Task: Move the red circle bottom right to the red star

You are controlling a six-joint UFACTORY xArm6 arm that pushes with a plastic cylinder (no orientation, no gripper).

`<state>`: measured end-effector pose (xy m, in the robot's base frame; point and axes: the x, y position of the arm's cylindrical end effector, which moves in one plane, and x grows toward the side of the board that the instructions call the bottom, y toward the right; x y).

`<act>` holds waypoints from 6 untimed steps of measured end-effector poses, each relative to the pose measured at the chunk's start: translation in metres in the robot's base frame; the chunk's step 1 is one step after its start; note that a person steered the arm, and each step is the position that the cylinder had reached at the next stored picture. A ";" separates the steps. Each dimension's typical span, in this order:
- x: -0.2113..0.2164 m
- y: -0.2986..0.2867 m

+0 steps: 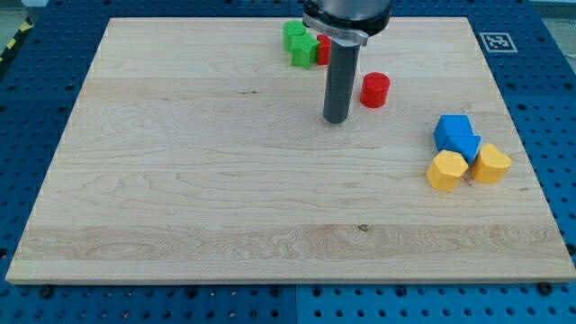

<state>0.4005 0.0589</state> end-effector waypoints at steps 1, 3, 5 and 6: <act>-0.044 -0.001; -0.057 0.052; -0.051 0.134; -0.025 0.147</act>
